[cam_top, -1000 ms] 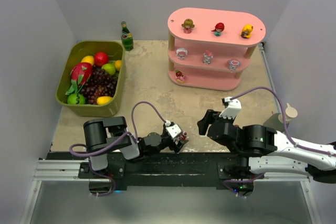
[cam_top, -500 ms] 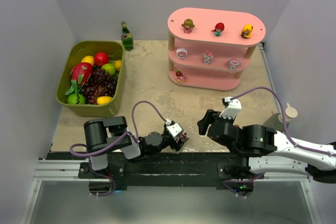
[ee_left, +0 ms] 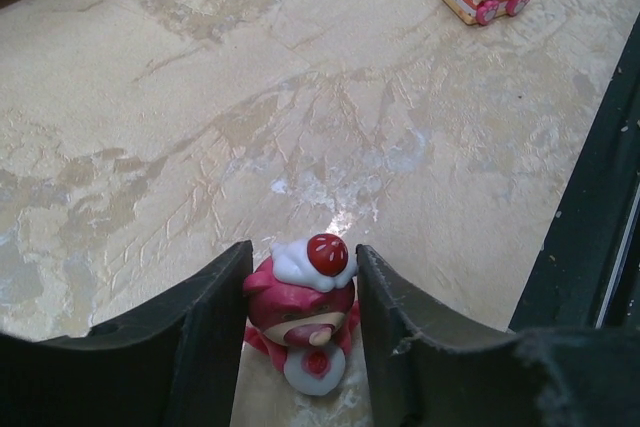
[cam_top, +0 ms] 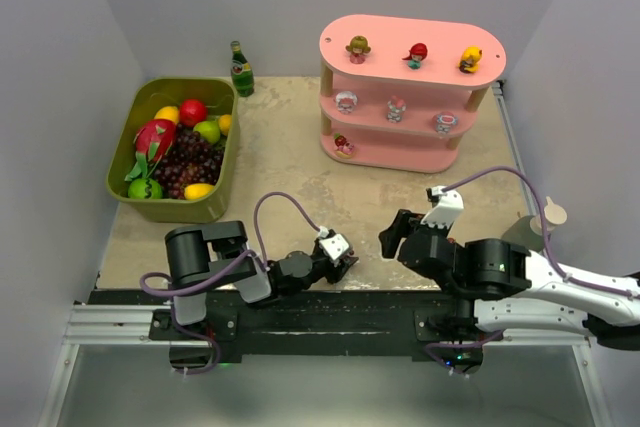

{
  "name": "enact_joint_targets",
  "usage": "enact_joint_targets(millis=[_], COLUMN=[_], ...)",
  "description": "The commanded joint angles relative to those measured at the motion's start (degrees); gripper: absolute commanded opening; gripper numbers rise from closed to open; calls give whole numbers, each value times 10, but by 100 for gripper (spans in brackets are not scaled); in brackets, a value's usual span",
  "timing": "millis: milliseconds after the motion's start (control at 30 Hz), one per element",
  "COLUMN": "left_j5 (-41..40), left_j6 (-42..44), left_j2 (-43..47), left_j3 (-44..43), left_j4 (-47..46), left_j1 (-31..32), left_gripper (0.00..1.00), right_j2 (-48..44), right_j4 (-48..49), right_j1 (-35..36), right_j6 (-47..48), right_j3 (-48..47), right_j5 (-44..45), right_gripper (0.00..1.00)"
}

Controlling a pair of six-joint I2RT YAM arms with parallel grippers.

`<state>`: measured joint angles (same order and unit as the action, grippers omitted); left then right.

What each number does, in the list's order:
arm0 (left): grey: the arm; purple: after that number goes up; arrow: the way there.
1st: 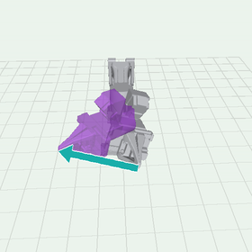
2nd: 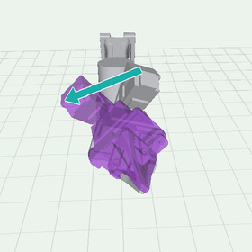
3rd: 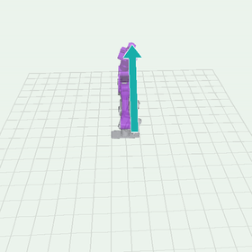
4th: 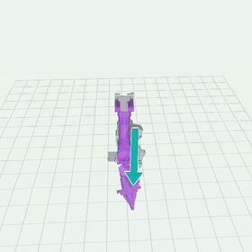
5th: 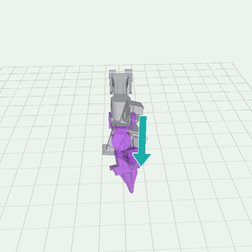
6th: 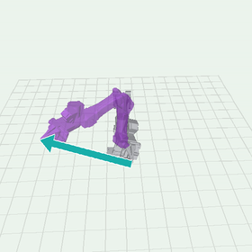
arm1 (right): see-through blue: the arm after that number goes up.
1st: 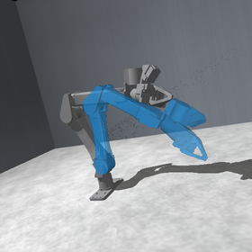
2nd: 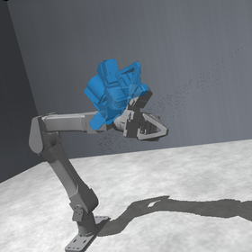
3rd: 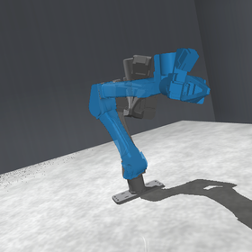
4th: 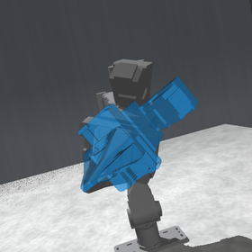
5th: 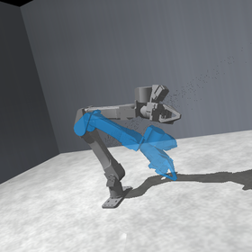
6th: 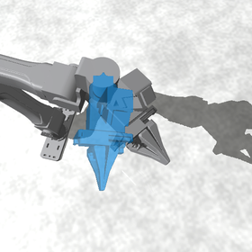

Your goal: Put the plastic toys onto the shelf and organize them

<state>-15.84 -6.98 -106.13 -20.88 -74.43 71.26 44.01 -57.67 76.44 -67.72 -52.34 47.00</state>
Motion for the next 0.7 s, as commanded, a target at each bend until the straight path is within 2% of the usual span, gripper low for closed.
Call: enact_joint_targets(millis=[0,33,233,500,667], left_j5=[-28,-31,-63,-107,-74], left_j6=[-7,-8,-22,-47,-85], left_j2=[2,2,1,-30,-90], left_j3=[-19,-21,-59,-201,-337], left_j4=[-77,-73,-31,95,215], left_j1=[-4,-4,-8,-45,-100], left_gripper=[41,35,20,18,18], right_j2=[-9,-11,-21,-39,-51], right_j4=[-15,-17,-27,-38,-45], right_j1=[0,-1,-1,-1,0], right_j6=[-24,-27,-36,-41,-40], right_j3=[2,2,5,-1,-12], right_j5=[33,34,39,51,60], right_gripper=[69,69,69,69,69])
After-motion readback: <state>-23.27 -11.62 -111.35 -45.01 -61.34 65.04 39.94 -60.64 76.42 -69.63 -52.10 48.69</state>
